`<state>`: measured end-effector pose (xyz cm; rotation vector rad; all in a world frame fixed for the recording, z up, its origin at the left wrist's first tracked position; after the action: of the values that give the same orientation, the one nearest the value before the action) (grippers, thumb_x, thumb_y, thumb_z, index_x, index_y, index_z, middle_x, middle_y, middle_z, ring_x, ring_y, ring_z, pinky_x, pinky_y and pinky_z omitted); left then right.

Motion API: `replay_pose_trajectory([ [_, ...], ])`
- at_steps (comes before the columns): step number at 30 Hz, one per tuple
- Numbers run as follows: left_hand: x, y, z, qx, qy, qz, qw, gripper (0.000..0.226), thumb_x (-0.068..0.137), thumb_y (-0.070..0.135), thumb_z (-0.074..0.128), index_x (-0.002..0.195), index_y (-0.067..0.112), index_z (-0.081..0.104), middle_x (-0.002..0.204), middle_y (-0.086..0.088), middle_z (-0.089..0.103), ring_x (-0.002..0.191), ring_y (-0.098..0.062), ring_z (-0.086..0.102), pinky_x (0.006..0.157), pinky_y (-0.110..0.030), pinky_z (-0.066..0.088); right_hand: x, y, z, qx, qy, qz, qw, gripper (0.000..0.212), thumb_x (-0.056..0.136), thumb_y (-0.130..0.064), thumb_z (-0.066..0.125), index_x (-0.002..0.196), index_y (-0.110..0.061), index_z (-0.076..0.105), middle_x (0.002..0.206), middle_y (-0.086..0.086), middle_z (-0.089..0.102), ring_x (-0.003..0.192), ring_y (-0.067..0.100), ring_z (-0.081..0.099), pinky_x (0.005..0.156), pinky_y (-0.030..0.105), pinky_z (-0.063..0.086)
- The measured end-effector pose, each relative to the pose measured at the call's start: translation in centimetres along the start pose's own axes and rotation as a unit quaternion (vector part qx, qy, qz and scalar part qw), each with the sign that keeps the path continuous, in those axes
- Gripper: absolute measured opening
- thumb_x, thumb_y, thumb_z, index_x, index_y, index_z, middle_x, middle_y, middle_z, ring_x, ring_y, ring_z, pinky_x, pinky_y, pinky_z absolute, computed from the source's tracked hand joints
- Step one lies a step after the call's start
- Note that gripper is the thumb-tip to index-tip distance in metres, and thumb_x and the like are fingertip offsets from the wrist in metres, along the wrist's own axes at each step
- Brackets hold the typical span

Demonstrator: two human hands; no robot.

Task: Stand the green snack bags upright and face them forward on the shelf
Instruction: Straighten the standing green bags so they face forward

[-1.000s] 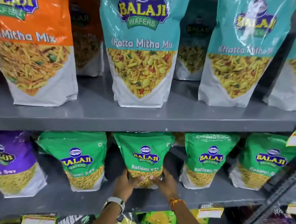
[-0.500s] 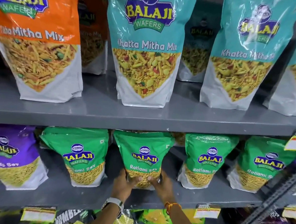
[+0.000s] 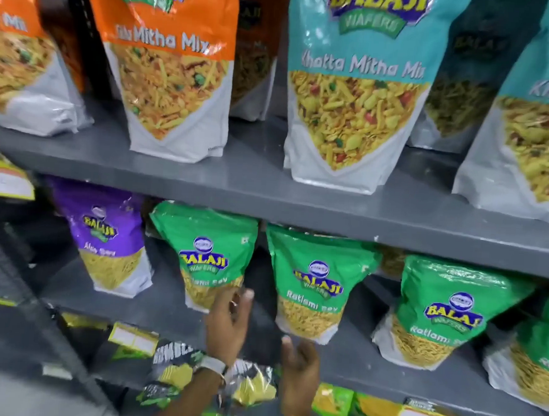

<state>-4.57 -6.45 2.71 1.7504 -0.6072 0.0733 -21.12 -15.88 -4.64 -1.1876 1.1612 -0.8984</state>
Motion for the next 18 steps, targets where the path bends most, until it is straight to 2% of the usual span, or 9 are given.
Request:
replay_pose_trajectory([
  [3, 1.8, -1.9, -6.0, 0.002, 0.113, -0.020, 0.993, 0.037, 0.080, 0.055, 0.050, 0.082, 0.019, 0.051, 0.071, 0.003, 0.047, 0.061, -0.009, 0.047, 0.061, -0.014, 0.038, -2.2, -1.5, 5.6, 0.008, -0.174, -0.029, 0.984, 0.042, 0.069, -0.039, 0.070, 0.098, -0.010, 0.060, 0.098, 0.007, 0.065, 0.097, 0.020, 0.059, 0.087, 0.037, 0.049],
  [4, 2.7, -2.8, -7.5, 0.002, 0.140, -0.032, 0.990, 0.046, 0.079, 0.054, 0.054, 0.085, 0.009, 0.051, 0.075, -0.002, 0.046, 0.064, -0.017, 0.046, 0.065, -0.026, 0.041, -2.4, -2.3, 7.3, -0.001, -0.212, -0.039, 0.977, 0.041, 0.074, -0.031, 0.072, 0.105, -0.009, 0.058, 0.108, 0.007, 0.063, 0.104, 0.021, 0.058, 0.093, 0.039, 0.048],
  [6, 4.6, -4.3, -9.7, -0.006, 0.160, -0.060, 0.985, 0.057, 0.074, 0.048, 0.062, 0.099, -0.001, 0.048, 0.089, -0.010, 0.047, 0.081, -0.024, 0.048, 0.077, -0.040, 0.042, -1.6, -3.7, 10.2, -0.018, -0.260, -0.058, 0.964, 0.043, 0.079, -0.012, 0.071, 0.117, -0.007, 0.051, 0.123, 0.005, 0.054, 0.112, 0.016, 0.053, 0.097, 0.027, 0.047],
  [7, 5.5, -5.0, -10.0, -0.019, 0.139, -0.087, 0.986, 0.060, 0.074, 0.041, 0.067, 0.108, -0.002, 0.045, 0.098, -0.012, 0.047, 0.090, -0.025, 0.049, 0.085, -0.043, 0.042, -1.0, -4.3, 11.5, -0.032, -0.279, -0.060, 0.958, 0.050, 0.079, -0.008, 0.070, 0.122, -0.004, 0.046, 0.129, 0.006, 0.050, 0.113, 0.015, 0.051, 0.097, 0.023, 0.046],
  [9, 7.1, -6.8, -9.7, -0.031, 0.045, -0.154, 0.987, 0.071, 0.075, 0.028, 0.073, 0.129, 0.002, 0.035, 0.127, -0.016, 0.046, 0.116, -0.028, 0.047, 0.101, -0.043, 0.036, 0.5, -4.6, 13.7, -0.090, -0.296, -0.048, 0.950, 0.076, 0.077, -0.011, 0.072, 0.139, -0.001, 0.028, 0.144, 0.009, 0.039, 0.127, 0.022, 0.043, 0.103, 0.030, 0.041],
  [12, 8.7, -9.0, -8.1, -0.013, -0.140, -0.174, 0.975, 0.096, 0.070, 0.040, 0.072, 0.143, 0.009, 0.017, 0.148, -0.018, 0.033, 0.135, -0.032, 0.035, 0.110, -0.043, 0.032, 2.1, -4.0, 15.6, -0.152, -0.300, -0.036, 0.941, 0.094, 0.072, -0.015, 0.078, 0.143, -0.004, 0.017, 0.146, 0.010, 0.038, 0.131, 0.021, 0.038, 0.103, 0.038, 0.040],
  [14, 9.2, -9.7, -6.8, -0.031, -0.232, -0.158, 0.959, 0.085, 0.076, 0.027, 0.072, 0.140, 0.004, 0.022, 0.138, -0.023, 0.045, 0.128, -0.039, 0.042, 0.100, -0.026, 0.042, 2.6, -3.4, 16.5, -0.158, -0.291, -0.035, 0.943, 0.087, 0.072, -0.008, 0.077, 0.141, -0.004, 0.023, 0.141, 0.013, 0.044, 0.128, 0.024, 0.042, 0.103, 0.043, 0.042],
  [16, 9.3, -9.8, -5.9, -0.040, -0.282, -0.134, 0.949, 0.068, 0.080, 0.008, 0.068, 0.136, 0.002, 0.030, 0.124, -0.014, 0.055, 0.121, -0.037, 0.050, 0.076, -0.004, 0.044, 3.0, -3.3, 16.8, -0.172, -0.272, -0.053, 0.945, 0.067, 0.075, -0.002, 0.073, 0.132, -0.003, 0.039, 0.133, 0.017, 0.052, 0.124, 0.032, 0.048, 0.098, 0.048, 0.045],
  [18, 9.3, -10.4, -5.3, -0.089, -0.307, -0.154, 0.935, 0.070, 0.077, 0.013, 0.070, 0.136, 0.009, 0.032, 0.127, -0.006, 0.054, 0.120, -0.026, 0.051, 0.076, -0.007, 0.045, 3.2, -3.1, 17.0, -0.198, -0.255, -0.076, 0.943, 0.055, 0.075, -0.005, 0.074, 0.124, -0.002, 0.049, 0.127, 0.020, 0.058, 0.118, 0.033, 0.053, 0.097, 0.051, 0.046],
])
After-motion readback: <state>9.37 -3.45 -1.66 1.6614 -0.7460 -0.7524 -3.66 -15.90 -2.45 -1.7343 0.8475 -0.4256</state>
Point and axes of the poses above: each hand's wrist, its own x-axis towards the middle knuckle, its own z-axis out of the palm, y = z × x, the point moved 7 cm from there along x, towards the middle knuckle
